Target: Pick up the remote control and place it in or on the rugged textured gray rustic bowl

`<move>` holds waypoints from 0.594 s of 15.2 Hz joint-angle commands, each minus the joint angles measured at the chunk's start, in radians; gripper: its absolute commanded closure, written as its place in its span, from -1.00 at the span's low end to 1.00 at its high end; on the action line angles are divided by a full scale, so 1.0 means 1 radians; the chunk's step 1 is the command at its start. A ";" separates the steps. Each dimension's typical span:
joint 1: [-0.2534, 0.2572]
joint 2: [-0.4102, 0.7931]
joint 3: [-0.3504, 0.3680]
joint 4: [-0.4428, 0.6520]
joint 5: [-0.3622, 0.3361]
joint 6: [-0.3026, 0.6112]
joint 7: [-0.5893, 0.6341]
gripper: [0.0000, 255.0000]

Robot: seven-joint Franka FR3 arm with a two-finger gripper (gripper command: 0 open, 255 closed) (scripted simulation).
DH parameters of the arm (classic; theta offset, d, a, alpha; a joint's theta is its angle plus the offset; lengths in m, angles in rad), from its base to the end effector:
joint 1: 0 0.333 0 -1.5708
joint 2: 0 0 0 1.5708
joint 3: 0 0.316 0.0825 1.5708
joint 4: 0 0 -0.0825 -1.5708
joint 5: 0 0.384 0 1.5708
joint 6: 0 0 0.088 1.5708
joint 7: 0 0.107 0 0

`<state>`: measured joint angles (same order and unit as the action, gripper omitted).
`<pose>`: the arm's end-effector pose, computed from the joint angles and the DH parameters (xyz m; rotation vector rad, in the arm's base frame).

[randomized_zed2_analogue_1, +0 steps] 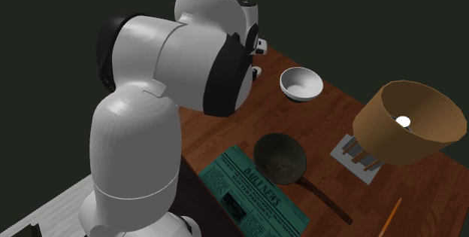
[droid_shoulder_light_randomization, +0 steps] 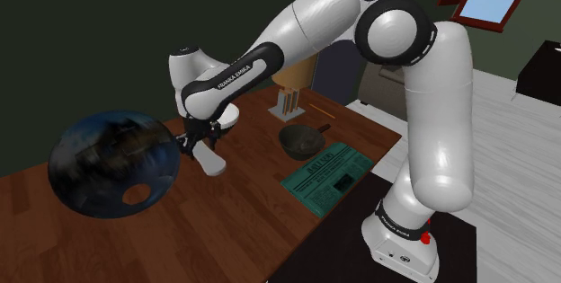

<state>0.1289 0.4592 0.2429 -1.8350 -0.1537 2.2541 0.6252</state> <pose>0.6023 0.2192 0.2845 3.1087 -0.2769 -0.0236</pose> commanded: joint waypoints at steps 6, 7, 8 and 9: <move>-0.008 -0.057 0.010 0.023 0.020 -0.074 -0.015 1.00; -0.009 -0.064 0.011 0.027 0.022 -0.085 -0.017 1.00; -0.009 -0.070 0.012 0.031 0.025 -0.096 -0.018 1.00; -0.010 -0.077 0.013 0.036 0.027 -0.107 -0.020 1.00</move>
<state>0.1191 0.3888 0.2553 -1.8043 -0.1290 2.1585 0.6062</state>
